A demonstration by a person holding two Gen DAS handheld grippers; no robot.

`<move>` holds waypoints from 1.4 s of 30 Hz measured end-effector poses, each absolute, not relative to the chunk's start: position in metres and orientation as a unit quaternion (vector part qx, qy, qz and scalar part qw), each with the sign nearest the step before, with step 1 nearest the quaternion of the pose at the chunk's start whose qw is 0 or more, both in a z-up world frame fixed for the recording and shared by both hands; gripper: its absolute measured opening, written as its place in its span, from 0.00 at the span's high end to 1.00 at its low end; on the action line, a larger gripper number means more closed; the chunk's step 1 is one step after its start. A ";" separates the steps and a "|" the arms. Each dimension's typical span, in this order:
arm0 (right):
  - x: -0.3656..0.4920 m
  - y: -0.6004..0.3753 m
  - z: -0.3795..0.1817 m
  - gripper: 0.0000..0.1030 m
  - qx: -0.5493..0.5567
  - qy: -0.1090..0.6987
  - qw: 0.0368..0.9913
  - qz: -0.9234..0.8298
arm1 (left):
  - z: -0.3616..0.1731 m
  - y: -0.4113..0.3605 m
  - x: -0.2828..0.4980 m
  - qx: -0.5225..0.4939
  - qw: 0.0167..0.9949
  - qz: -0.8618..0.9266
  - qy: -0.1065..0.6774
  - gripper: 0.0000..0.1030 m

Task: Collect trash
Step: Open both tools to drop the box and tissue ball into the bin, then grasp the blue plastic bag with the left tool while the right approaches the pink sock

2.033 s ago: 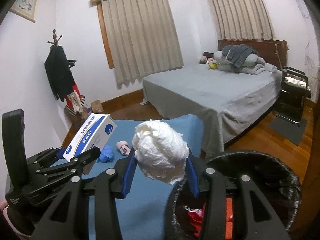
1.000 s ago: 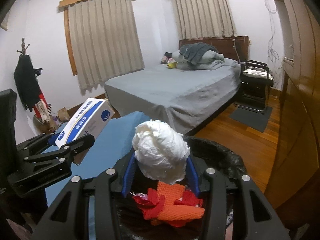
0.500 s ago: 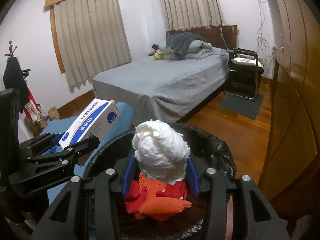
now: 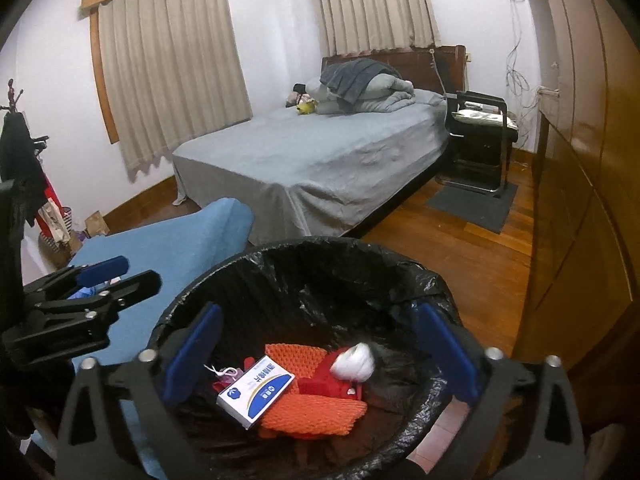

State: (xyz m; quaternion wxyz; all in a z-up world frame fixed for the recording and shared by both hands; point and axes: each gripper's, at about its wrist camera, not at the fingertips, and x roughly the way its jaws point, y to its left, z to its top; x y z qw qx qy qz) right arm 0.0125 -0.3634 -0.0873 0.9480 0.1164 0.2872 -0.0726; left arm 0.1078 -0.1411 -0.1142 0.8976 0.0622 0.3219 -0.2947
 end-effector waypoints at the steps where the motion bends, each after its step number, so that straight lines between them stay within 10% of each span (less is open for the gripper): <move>1: 0.012 -0.362 -0.086 0.06 0.118 0.288 0.948 -0.072 | -0.112 -0.137 0.108 0.062 0.900 -0.291 0.320 0.23; 42: 0.197 -0.132 -0.122 0.06 0.070 0.323 0.940 0.087 | -0.169 0.146 0.224 -0.033 0.930 0.011 0.365 0.16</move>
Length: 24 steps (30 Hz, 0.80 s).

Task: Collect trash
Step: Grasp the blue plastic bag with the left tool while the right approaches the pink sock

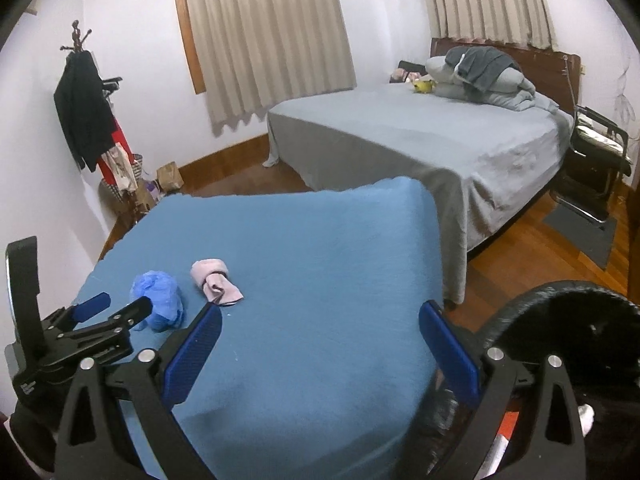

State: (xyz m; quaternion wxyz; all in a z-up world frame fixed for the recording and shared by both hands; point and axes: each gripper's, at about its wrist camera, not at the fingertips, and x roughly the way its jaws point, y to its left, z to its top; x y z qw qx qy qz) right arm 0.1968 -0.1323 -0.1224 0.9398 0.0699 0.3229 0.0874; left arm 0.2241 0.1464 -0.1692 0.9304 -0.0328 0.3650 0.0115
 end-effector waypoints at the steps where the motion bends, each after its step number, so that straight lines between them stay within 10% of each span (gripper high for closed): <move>1: 0.200 -0.130 -0.125 0.06 0.069 0.326 0.939 0.086 | -0.172 0.146 0.227 -0.034 0.929 0.012 0.367 0.16; 13: 0.220 -0.125 -0.137 0.06 0.069 0.343 0.934 0.078 | -0.204 0.152 0.270 -0.044 0.904 0.007 0.425 0.17; 18: 0.227 -0.119 -0.140 0.06 0.065 0.349 0.931 0.082 | -0.204 0.152 0.272 -0.049 0.903 0.002 0.427 0.51; 24: 0.236 -0.106 -0.142 0.06 0.062 0.351 0.930 0.094 | -0.200 0.160 0.268 -0.063 0.909 -0.008 0.413 0.64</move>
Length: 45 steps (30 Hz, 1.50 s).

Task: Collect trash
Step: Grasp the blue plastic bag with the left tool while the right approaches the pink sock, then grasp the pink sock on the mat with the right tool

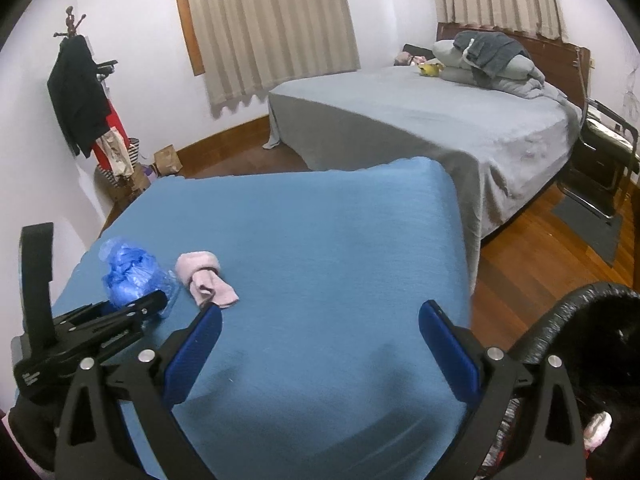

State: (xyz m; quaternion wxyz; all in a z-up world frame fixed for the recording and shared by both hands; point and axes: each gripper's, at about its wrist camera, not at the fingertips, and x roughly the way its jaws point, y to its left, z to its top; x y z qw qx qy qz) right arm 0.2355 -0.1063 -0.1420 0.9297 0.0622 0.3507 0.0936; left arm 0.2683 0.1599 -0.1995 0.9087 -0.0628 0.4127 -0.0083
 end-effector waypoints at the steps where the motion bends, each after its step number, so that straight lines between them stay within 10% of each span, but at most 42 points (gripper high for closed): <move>1: 0.238 -0.103 -0.142 0.06 0.063 0.351 0.929 0.097 | -0.198 0.162 0.268 -0.061 0.910 -0.006 0.410 0.65; 20: 0.290 -0.014 -0.168 0.07 0.029 0.379 0.913 0.149 | -0.191 0.240 0.257 -0.050 0.909 0.070 0.407 0.65; 24: 0.300 -0.003 -0.175 0.16 0.020 0.394 0.906 0.154 | -0.192 0.242 0.257 -0.054 0.908 0.073 0.409 0.65; 30: 0.302 0.006 -0.178 0.58 0.020 0.412 0.887 0.207 | -0.193 0.243 0.256 -0.051 0.909 0.070 0.408 0.65; 45: 0.256 -0.026 -0.149 0.62 0.047 0.386 0.897 0.212 | -0.168 0.210 0.230 -0.048 0.920 0.055 0.385 0.65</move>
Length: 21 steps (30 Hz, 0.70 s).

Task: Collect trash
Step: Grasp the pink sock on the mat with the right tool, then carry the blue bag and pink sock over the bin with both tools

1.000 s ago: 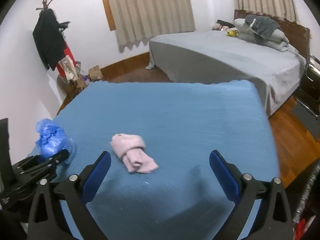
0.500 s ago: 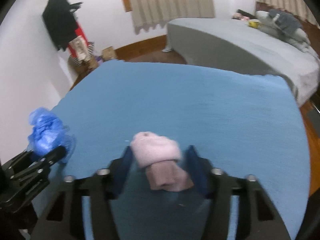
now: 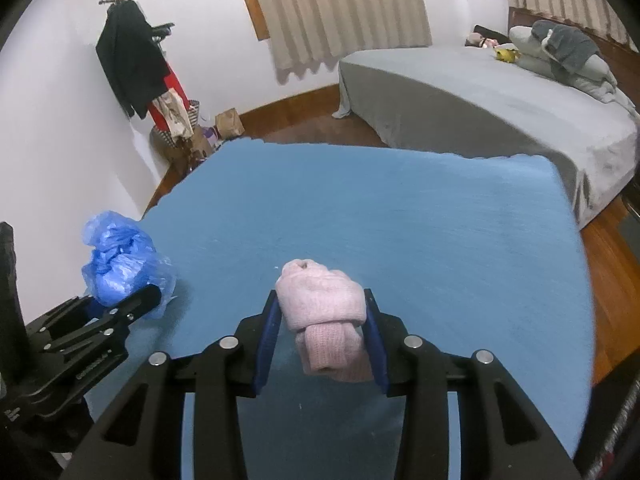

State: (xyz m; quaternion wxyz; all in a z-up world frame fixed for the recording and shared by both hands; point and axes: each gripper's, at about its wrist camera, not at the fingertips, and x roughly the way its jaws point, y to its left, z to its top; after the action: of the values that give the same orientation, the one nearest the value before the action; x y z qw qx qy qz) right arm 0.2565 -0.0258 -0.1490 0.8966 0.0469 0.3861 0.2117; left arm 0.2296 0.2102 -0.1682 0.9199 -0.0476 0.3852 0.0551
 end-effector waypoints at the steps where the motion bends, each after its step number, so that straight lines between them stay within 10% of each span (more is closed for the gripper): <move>1: 0.253 -0.027 -0.146 0.62 0.047 0.383 0.898 0.211 | -0.166 0.208 0.227 -0.048 0.920 0.054 0.385 0.65; 21: 0.160 -0.103 -0.075 0.62 0.071 0.319 0.925 0.196 | -0.099 0.132 0.156 -0.037 0.941 0.000 0.337 0.65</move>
State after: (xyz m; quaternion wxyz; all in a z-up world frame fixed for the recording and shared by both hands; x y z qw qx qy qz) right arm 0.1601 -0.1031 -0.0749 0.9246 0.0715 0.3186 0.1963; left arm 0.1558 0.1318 -0.0993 0.9408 -0.0365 0.3371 0.0001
